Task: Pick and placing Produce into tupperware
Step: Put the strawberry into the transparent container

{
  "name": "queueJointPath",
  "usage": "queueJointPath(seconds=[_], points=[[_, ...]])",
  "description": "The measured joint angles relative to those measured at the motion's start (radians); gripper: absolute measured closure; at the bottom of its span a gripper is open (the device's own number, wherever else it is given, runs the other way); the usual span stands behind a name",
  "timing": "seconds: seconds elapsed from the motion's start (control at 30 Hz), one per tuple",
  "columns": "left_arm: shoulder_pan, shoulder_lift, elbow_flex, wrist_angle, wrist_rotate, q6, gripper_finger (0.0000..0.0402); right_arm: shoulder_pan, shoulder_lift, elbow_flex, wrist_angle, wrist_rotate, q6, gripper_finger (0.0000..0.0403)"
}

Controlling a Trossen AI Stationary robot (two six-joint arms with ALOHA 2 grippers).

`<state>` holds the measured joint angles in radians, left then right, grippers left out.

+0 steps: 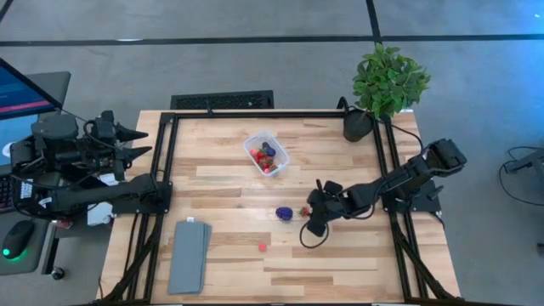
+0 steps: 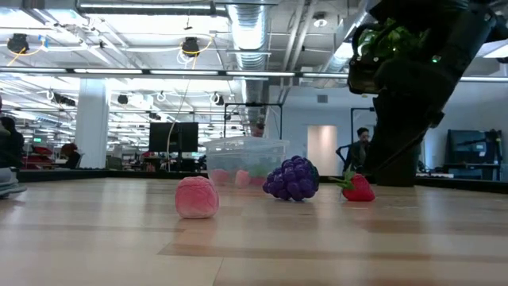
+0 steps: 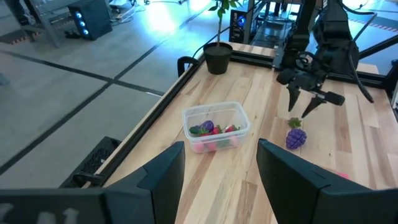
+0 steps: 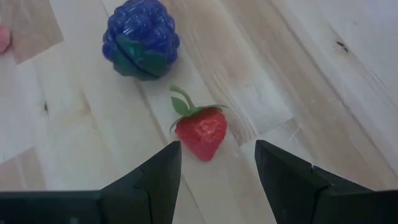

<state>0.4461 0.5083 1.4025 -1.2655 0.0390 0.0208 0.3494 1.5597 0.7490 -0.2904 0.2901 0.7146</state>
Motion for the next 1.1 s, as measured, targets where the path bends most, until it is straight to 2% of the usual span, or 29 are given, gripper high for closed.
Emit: queueJointPath(seconds=[0.23, 1.1], points=[[0.000, 0.000, 0.000, 0.000, -0.002, -0.002, 0.0212, -0.024, 0.000, 0.000, 0.024, -0.075, -0.079, 0.0173], [0.000, 0.000, 0.000, 0.000, -0.020, -0.006, 0.0212, -0.066, 0.000, 0.000, 0.045, -0.133, -0.143, 0.0173]])
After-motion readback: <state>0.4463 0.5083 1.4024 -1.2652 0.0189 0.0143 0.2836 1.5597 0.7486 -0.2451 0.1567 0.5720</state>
